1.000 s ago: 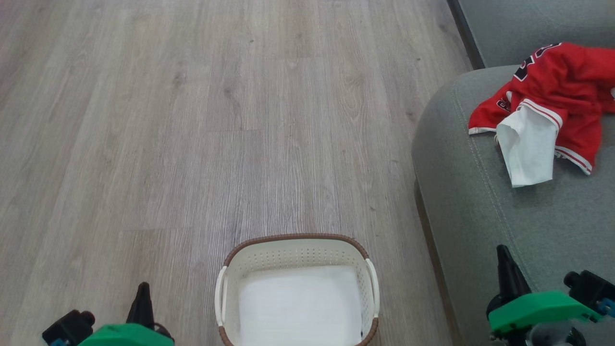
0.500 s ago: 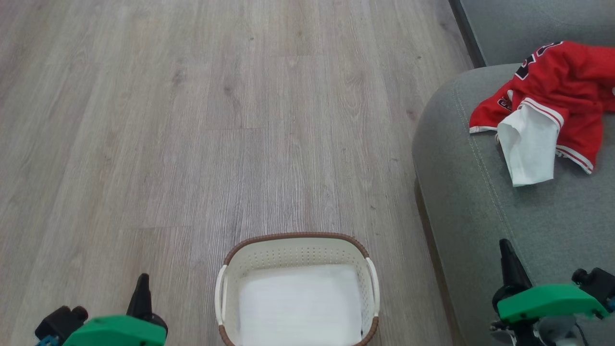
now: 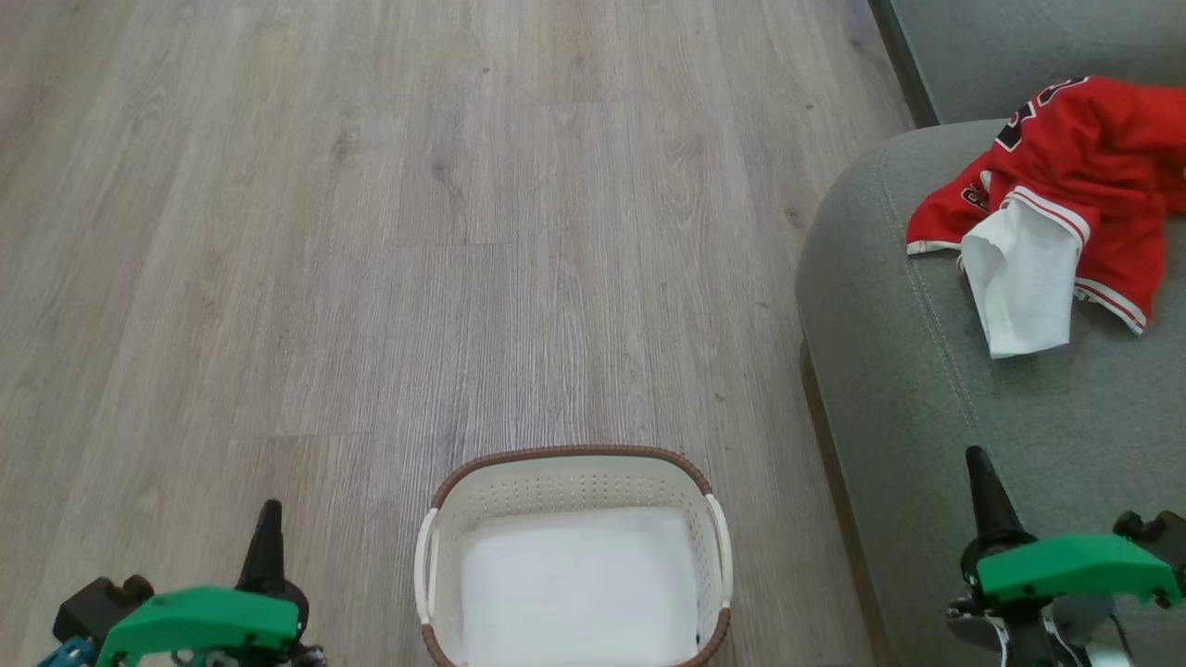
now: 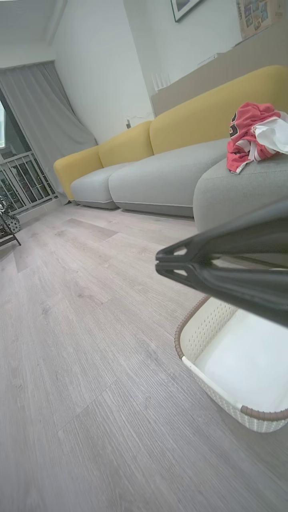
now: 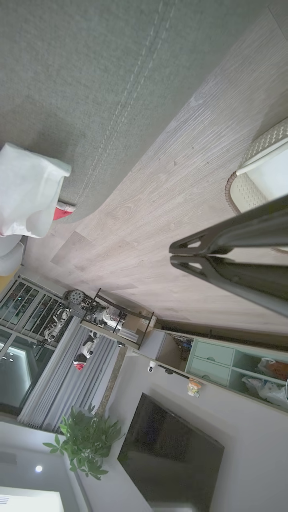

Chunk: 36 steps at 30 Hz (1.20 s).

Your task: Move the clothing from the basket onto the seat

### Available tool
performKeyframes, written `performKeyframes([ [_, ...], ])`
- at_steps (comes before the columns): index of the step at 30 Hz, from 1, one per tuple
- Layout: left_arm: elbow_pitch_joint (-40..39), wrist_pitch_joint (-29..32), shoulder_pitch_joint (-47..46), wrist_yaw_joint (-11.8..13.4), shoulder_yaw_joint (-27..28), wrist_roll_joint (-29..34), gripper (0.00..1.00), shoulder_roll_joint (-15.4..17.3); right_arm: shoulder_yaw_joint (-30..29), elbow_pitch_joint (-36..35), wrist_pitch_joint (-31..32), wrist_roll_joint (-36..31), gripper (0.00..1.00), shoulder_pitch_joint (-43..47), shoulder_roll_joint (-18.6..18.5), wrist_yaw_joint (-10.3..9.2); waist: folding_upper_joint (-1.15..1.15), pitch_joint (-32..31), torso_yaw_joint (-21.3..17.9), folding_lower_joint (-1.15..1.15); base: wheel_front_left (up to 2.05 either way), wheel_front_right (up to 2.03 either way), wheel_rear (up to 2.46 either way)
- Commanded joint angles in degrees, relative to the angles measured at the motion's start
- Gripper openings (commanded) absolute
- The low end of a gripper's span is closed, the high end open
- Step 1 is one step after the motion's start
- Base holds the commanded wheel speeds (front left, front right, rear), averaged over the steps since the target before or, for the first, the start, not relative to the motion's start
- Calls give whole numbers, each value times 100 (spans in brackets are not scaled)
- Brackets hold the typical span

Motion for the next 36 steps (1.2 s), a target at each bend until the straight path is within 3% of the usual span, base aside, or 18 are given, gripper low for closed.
performKeyframes([
  [1, -214, 62, -322, -64, 173, -205, 0, 13, 37, -221, 71, 227, 0, -299, -24, 30, 0, 4, 1, 0, 0, 0, 0],
  [36, -340, 622, -722, -427, 484, -2319, 0, -15, -92, -292, 643, 2468, 0, -565, -29, 43, 0, 75, 12, 0, 0, 0, 0],
])
